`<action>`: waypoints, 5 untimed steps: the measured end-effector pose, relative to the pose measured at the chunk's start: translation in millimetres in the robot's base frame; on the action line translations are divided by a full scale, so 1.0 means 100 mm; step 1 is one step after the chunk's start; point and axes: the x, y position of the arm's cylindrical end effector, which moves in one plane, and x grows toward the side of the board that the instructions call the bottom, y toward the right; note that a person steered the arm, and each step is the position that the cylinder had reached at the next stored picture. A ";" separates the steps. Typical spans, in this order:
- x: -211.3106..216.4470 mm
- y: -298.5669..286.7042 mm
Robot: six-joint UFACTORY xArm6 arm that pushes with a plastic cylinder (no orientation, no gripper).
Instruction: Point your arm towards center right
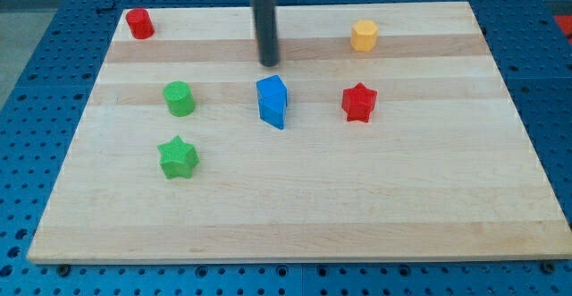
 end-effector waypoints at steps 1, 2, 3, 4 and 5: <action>0.05 0.67; 0.32 1.48; 0.61 2.14; 0.89 2.39; 1.05 2.32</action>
